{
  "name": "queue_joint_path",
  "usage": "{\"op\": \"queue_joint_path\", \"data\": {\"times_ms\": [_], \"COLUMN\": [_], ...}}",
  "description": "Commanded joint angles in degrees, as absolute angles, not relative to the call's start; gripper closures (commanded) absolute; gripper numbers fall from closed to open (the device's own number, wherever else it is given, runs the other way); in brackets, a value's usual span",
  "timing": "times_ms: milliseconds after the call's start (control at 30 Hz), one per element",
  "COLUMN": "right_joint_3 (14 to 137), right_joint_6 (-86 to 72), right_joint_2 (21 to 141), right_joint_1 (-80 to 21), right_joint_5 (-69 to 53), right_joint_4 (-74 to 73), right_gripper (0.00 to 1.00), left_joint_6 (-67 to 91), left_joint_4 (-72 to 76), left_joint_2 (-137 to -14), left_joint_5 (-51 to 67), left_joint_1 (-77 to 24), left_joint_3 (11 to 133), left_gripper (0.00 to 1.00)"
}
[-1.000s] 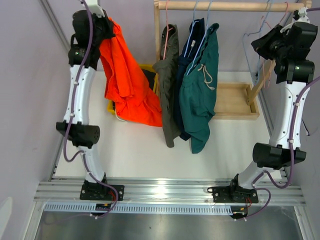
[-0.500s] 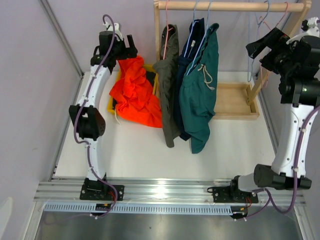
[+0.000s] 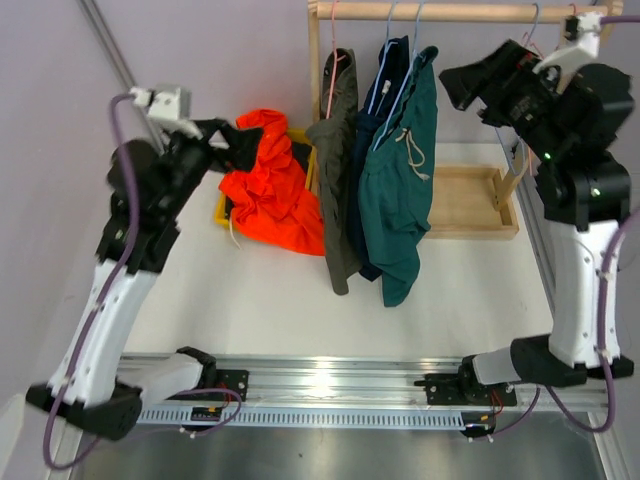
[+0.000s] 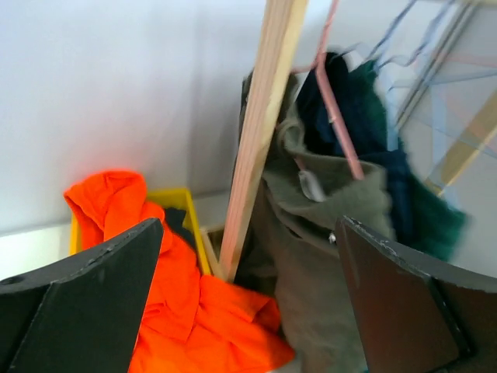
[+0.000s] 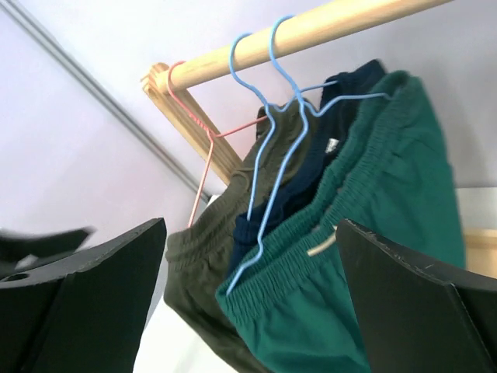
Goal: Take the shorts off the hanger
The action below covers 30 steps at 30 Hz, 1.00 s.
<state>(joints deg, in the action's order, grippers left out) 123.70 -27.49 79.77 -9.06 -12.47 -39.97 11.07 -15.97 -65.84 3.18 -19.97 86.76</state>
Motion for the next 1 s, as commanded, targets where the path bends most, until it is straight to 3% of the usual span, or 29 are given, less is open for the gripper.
{"op": "queue_joint_path", "data": {"times_ms": [0, 267, 567, 967], "right_joint_3": [127.9, 134.3, 134.9, 136.5], "right_joint_6": [-27.4, -28.0, -28.8, -29.9], "right_joint_2": [87.0, 98.5, 102.0, 105.6], "right_joint_1": [-10.9, -12.5, -16.2, -18.9], "right_joint_5": [-10.7, -8.0, -5.5, -5.4], "right_joint_4": [-38.6, -37.7, -35.6, -36.1], "right_gripper": [0.02, 0.02, 0.05, 0.66], "left_joint_6": [12.0, 13.7, 14.0, 13.4], "left_joint_4": [-15.3, -16.6, -17.1, -16.9], "left_joint_2": [-60.7, -45.0, -41.8, -41.8], "left_joint_5": [1.5, 2.9, 3.4, 3.0], "left_joint_1": [-21.2, -24.4, -26.2, -26.5], "left_joint_3": [79.7, 64.4, 59.2, 57.5], "left_gripper": [0.01, 0.01, 0.01, 0.01]}}
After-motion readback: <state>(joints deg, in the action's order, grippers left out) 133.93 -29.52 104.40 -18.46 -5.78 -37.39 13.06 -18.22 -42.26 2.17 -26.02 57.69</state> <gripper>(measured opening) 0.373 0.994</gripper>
